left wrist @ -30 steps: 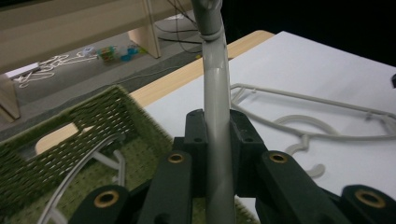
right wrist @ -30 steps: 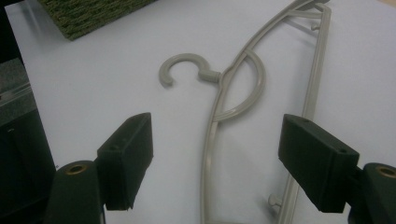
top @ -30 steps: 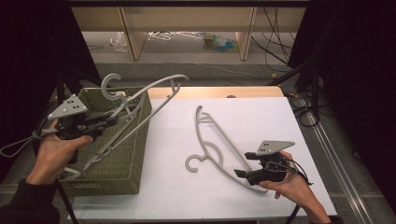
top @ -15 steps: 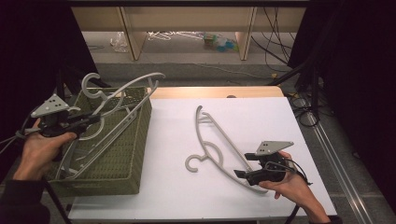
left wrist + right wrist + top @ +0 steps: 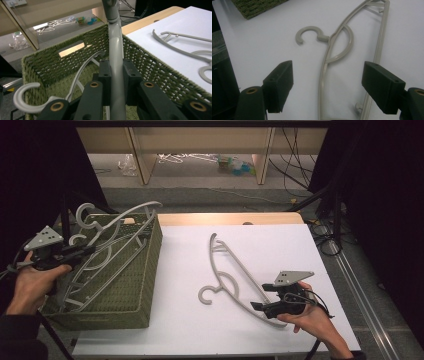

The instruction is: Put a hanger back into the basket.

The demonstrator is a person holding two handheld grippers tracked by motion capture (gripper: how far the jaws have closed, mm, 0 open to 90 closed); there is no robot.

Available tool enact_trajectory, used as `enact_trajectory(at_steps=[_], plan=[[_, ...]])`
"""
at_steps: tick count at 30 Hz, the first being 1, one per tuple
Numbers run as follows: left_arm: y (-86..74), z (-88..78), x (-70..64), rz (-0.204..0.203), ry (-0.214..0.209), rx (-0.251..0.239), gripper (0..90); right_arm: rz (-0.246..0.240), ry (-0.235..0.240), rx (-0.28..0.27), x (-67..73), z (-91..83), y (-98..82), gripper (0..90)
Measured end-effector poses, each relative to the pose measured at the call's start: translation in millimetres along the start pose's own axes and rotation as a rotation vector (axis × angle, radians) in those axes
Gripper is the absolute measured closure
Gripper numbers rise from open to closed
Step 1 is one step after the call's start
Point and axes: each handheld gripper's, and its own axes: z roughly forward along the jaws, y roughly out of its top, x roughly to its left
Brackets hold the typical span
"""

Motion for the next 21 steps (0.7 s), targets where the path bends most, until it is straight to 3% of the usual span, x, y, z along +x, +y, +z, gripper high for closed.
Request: enact_trajectory(at_steps=[9,12,17,21], plan=[[-16.9,3.5,11.7,-0.028,0.026,0.053,79.1,0.005,-0.009,-0.016,0.4,1.2,0.1,21.9],[-22.8,2.9,15.4,-0.053,0.024,0.055,79.1,0.006,-0.006,-0.015,0.3,1.8,0.0,21.8],[-27.9,1.3,18.6,-0.058,0.016,0.061,79.1,0.002,0.002,-0.005,-0.3,3.0,-0.2,22.0],[-33.2,3.8,16.7,-0.055,0.006,0.1,79.1,0.007,0.0,-0.001,0.2,3.3,-0.4,22.1]])
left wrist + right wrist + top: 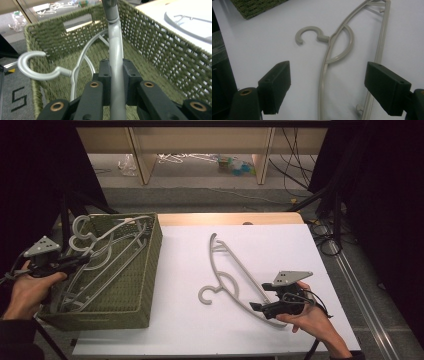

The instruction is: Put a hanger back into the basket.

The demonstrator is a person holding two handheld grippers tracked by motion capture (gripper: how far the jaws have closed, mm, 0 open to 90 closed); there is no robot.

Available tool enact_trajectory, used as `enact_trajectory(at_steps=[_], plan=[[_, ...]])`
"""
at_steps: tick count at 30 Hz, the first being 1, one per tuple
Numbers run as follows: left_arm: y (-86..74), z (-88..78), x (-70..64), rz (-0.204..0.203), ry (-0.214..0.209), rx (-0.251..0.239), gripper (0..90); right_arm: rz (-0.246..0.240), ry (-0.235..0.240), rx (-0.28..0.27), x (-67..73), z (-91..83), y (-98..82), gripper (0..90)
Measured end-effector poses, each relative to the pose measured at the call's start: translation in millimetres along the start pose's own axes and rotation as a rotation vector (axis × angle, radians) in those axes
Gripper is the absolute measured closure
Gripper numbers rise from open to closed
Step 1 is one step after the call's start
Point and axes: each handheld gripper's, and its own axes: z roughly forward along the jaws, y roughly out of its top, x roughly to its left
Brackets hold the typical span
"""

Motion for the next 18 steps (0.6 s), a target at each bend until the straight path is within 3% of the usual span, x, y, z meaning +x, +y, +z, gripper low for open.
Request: enact_trajectory(at_steps=[4,6,7,8,9,10,11,12,13,15,18], plan=[[-1.7,9.2,-1.0,0.018,-0.011,0.054,79.1,-0.004,0.0,0.01,-0.2,1.6,-0.4,22.3],[-3.1,16.7,-1.2,0.044,-0.019,0.085,79.1,-0.005,0.002,0.008,0.1,1.7,-0.2,22.4],[-3.3,18.9,1.8,0.089,-0.03,0.109,79.0,-0.006,0.002,0.009,0.1,1.6,-0.3,22.4],[-5.1,21.9,-0.9,0.046,-0.028,0.108,79.0,-0.006,0.004,0.008,-0.1,1.6,-0.4,22.4],[-6.8,25.5,-2.1,0.03,-0.021,0.097,79.0,-0.006,0.004,0.009,-0.3,1.8,-0.5,22.4],[-8.3,28.4,-0.8,0.049,-0.019,0.107,79.0,0.0,0.006,0.011,-0.3,1.7,-0.4,22.4],[-9.1,28.5,1.0,0.08,-0.013,0.152,79.0,-0.005,0.004,0.01,-0.8,2.1,-0.6,22.4],[-11.1,32.8,1.1,0.087,-0.023,0.155,79.0,-0.003,0.007,0.012,-0.5,1.9,-0.6,22.4],[-12.6,36.1,-0.9,0.064,-0.025,0.134,79.0,-0.002,0.009,0.016,-0.1,1.8,-0.8,22.4],[-15.4,38.8,-1.7,0.047,-0.014,0.143,78.9,-0.006,0.009,0.013,0.0,1.9,-0.7,22.5],[-19.9,42.4,1.4,0.064,-0.019,0.17,78.8,-0.012,0.012,0.015,-0.5,2.8,-0.8,22.5]])
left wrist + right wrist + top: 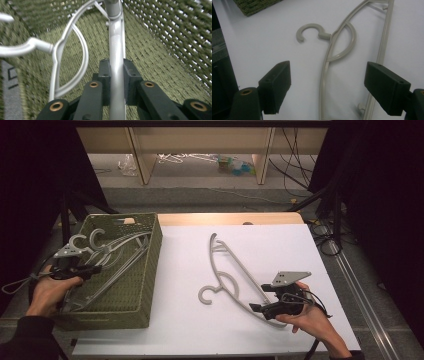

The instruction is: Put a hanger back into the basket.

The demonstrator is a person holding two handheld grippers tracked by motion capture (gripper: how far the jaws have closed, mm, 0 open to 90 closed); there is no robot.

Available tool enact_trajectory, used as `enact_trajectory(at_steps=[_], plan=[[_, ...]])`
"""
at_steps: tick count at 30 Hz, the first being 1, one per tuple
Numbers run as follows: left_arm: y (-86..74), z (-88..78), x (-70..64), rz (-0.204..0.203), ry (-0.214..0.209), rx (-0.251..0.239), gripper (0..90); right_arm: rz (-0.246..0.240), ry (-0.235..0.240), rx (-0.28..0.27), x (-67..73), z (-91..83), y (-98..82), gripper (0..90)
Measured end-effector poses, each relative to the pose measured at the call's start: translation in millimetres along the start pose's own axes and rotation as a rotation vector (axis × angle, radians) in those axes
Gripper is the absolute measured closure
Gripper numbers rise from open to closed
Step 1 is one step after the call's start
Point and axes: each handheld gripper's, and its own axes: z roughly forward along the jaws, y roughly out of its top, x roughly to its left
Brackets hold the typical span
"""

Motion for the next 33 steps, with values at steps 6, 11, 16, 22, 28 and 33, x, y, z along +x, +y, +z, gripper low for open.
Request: enact_trajectory(at_steps=[6,11,16,22,28,33], plan=[[-2.9,2.1,1.5,0.005,0.034,0.044,77.2,0.002,0.001,0.007,0.8,0.8,-0.1,22.5],[-6.5,3.7,-1.1,-0.061,0.082,0.043,75.5,0.001,0.004,0.005,0.1,0.5,-0.3,22.5],[-8.3,4.7,-0.1,-0.067,0.129,0.079,72.3,0.002,0.004,0.008,0.2,0.6,-0.4,22.6],[-14.5,9.2,5.8,-0.105,0.178,0.11,69.8,0.008,0.006,0.012,0.7,0.4,-0.4,22.7],[-19.7,1.4,12.2,-0.143,0.196,0.081,64.0,0.009,0.005,0.01,0.1,0.7,-0.2,22.7],[-15.9,-10.6,6.1,-0.173,0.22,-0.003,54.3,0.005,0.008,0.009,-0.2,1.4,-0.1,22.7]])
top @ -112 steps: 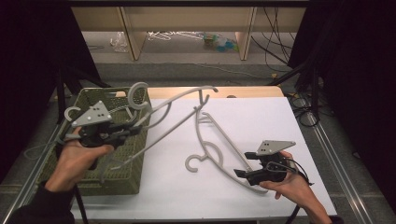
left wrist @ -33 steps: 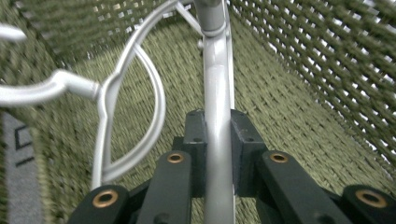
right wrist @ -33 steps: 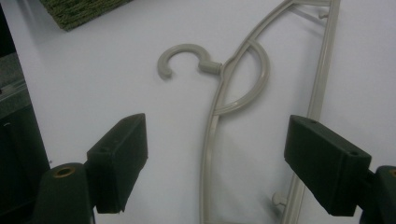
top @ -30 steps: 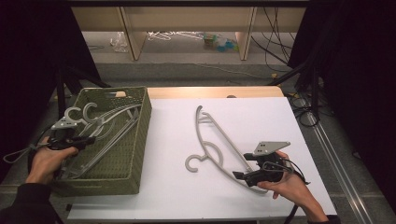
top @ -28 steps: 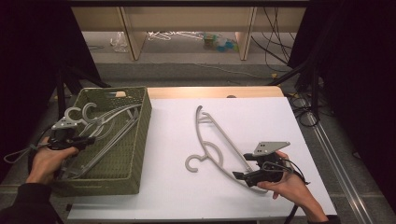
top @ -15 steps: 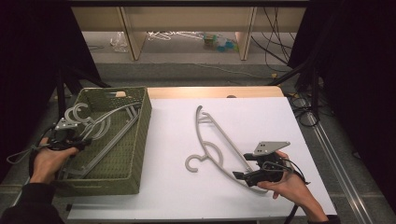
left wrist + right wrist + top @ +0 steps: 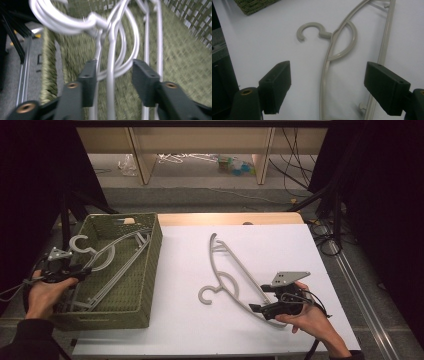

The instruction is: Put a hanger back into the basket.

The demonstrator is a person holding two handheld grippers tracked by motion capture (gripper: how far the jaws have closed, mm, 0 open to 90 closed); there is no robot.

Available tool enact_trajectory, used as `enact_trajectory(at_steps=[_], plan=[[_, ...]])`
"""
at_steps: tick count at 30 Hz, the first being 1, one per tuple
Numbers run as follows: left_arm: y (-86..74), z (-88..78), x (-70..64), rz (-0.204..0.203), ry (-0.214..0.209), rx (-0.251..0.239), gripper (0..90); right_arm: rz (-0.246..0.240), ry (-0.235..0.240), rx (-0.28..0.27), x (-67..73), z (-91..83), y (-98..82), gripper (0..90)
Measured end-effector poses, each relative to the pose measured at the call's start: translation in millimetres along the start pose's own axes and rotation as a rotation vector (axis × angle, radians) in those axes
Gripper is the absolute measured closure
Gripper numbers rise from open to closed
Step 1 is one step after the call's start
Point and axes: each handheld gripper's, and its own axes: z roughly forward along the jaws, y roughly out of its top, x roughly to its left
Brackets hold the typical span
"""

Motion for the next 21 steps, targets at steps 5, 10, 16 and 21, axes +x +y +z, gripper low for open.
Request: enact_trajectory(at_steps=[5,10,16,21], plan=[[5.7,-21.2,-19.3,-0.028,-0.021,-0.108,41.4,0.004,-0.007,-0.003,0.7,0.4,0.1,22.5],[12.2,-42.2,-40.9,-0.028,-0.076,-0.195,33.5,-0.002,-0.014,-0.002,1.0,1.2,0.2,22.0],[23.6,-66.1,-75.1,-0.003,-0.166,-0.298,28.5,0.013,-0.016,-0.006,2.0,3.9,-0.4,21.9],[23.7,-78.2,-108.5,0.029,-0.241,-0.335,25.6,0.012,-0.018,0.003,2.8,9.4,-2.2,21.9]])
